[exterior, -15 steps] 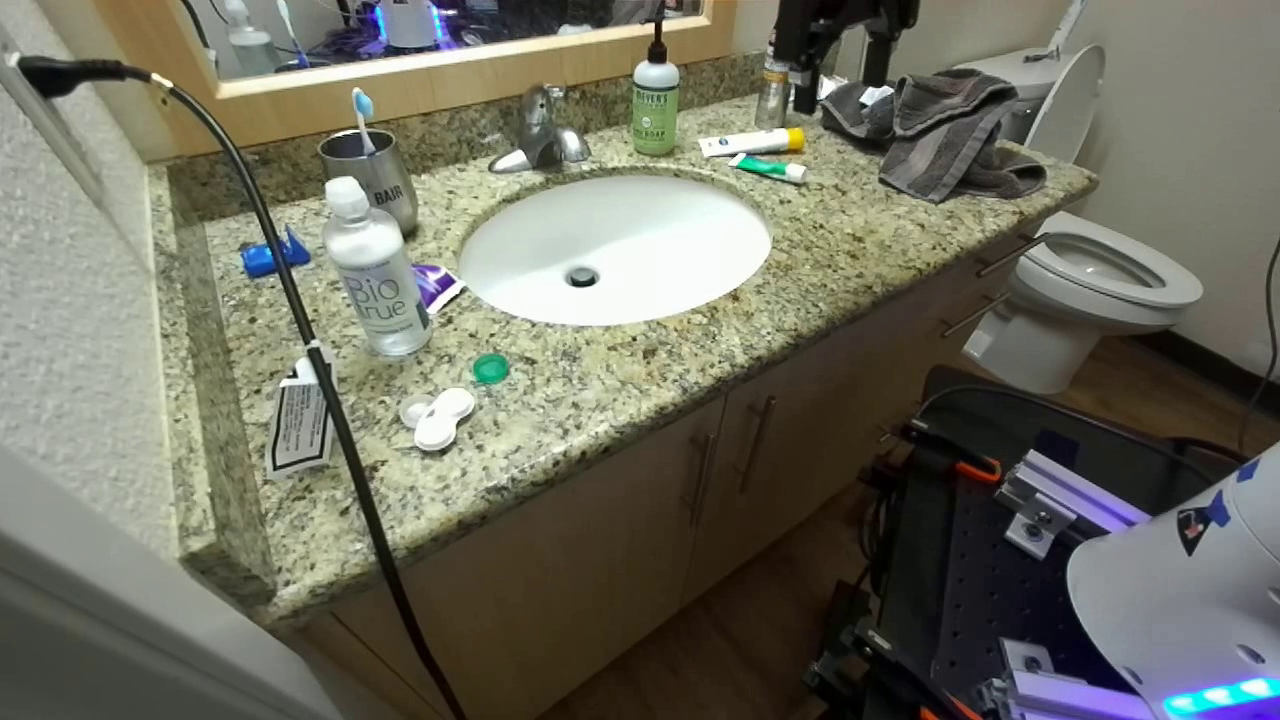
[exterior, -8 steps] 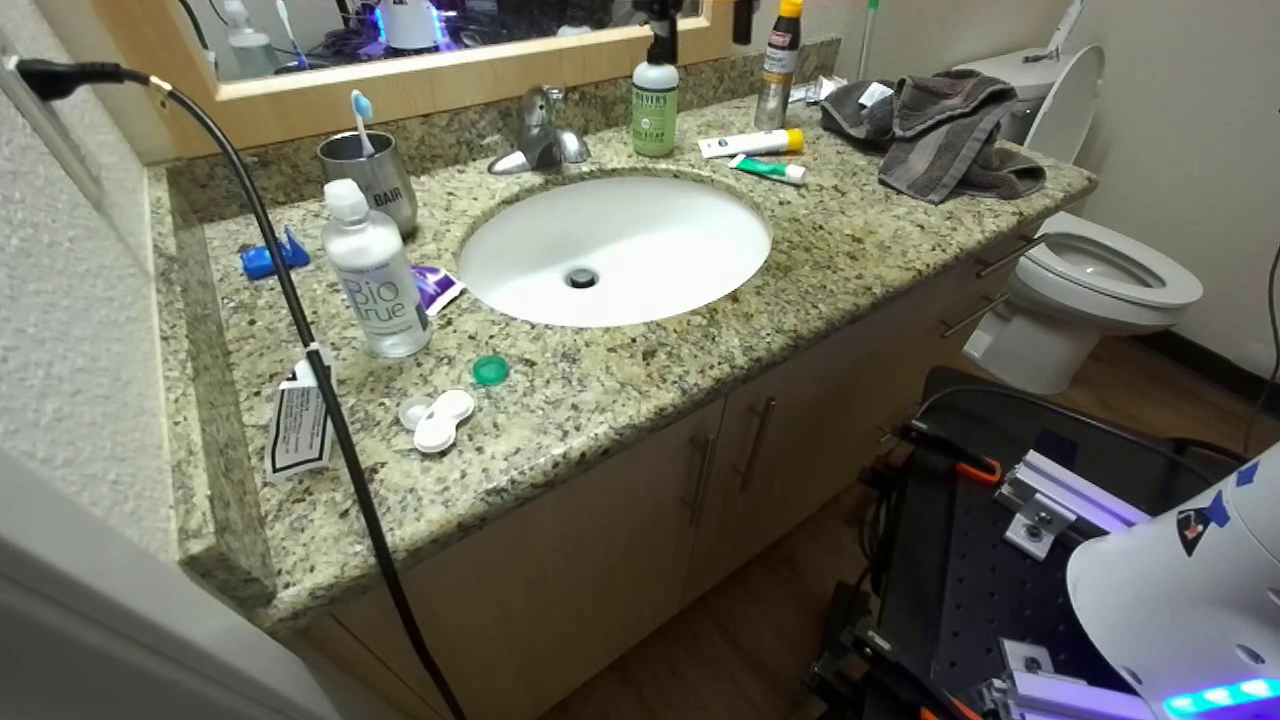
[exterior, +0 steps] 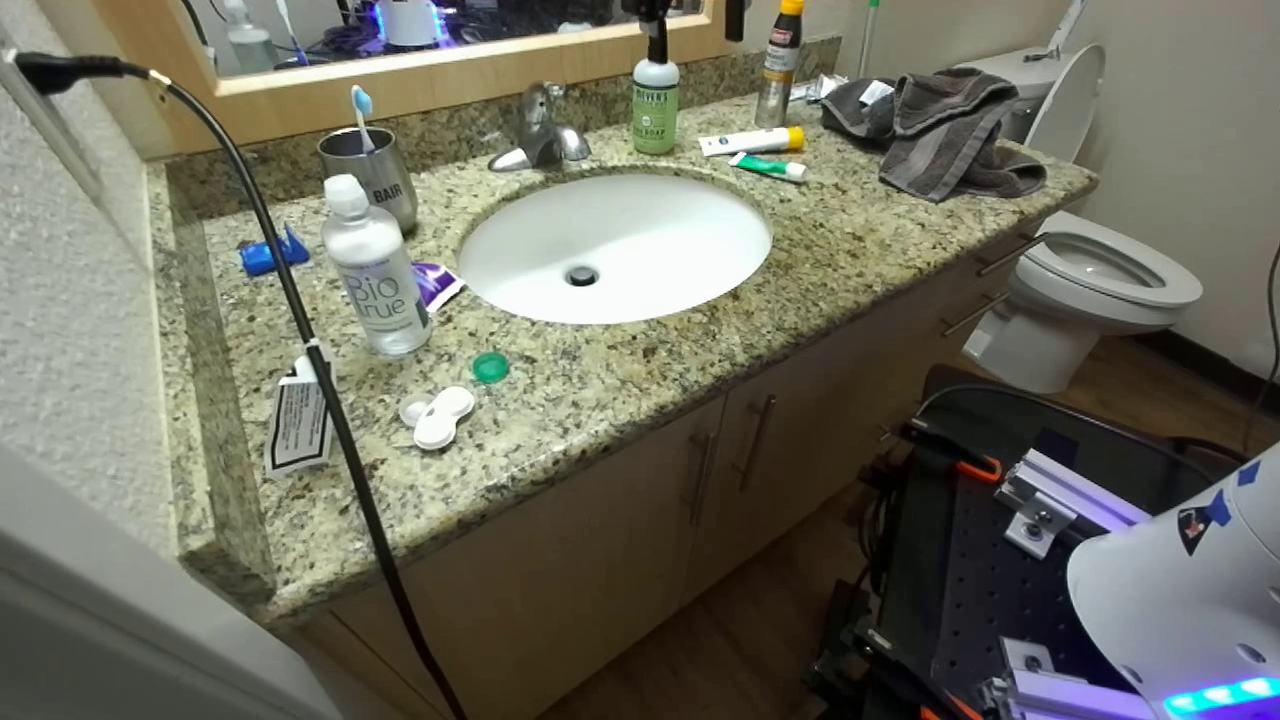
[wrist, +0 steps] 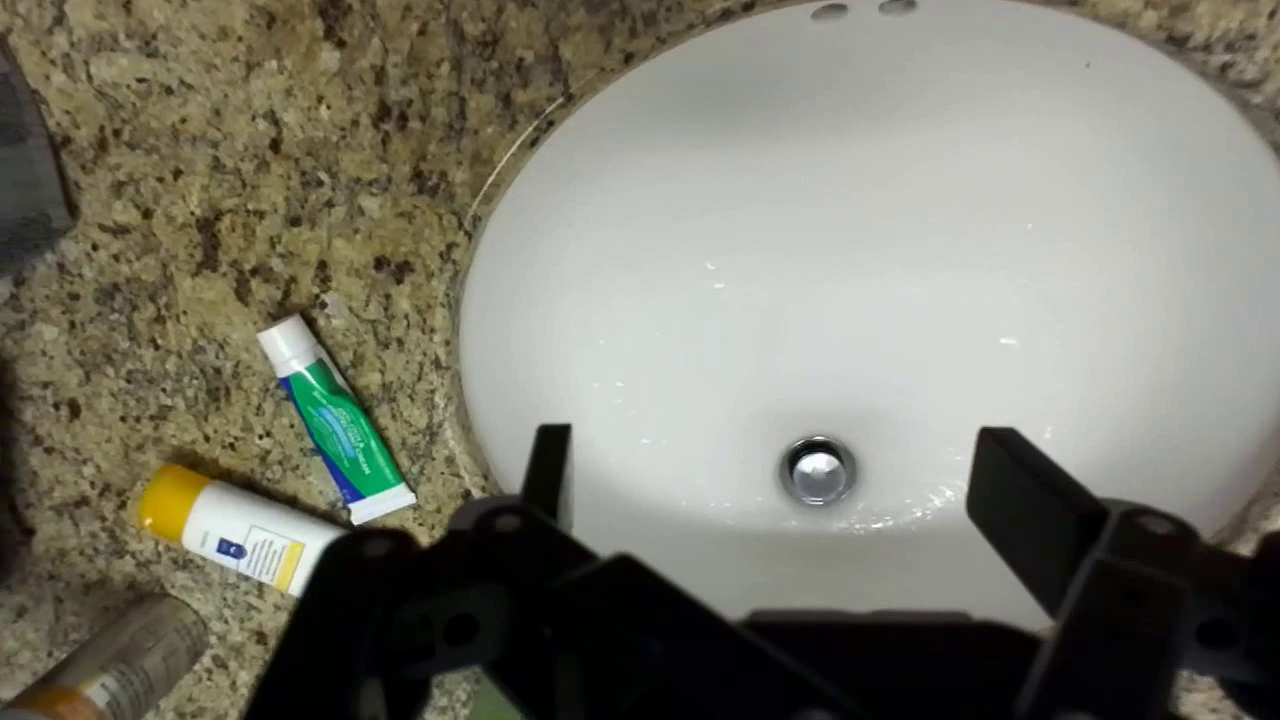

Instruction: Open the tap

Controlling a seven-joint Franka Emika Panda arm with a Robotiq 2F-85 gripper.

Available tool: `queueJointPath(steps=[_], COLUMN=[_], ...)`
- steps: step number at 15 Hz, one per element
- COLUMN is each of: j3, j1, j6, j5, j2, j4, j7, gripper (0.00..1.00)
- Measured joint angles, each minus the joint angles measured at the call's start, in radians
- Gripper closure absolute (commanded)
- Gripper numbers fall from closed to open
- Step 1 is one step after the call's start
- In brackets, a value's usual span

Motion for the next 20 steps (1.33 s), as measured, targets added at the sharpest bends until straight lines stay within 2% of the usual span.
queueJointPath(steps=[2, 5, 8, 10, 15, 20], j3=[-0.001, -0.002, -0.003, -0.007, -0.007, 0.026], j1=[0.0, -0.002, -0.014, -0.024, -0.019, -0.067], j6=[0.041, 0.07, 0.07, 0.065, 0.064, 0.052], j5=[0.007, 0.082, 0.171, 0.188, 0.187, 0.218], j2=[0.084, 0.24, 0.353, 0.391, 0.395, 0.429], j4=[0.043, 0.172, 0.326, 0.399, 0.397, 0.441], j7=[0.109, 0.225, 0.282, 0.299, 0.284, 0.011], gripper=[0.0, 0.0, 0.0, 0.0, 0.0, 0.0])
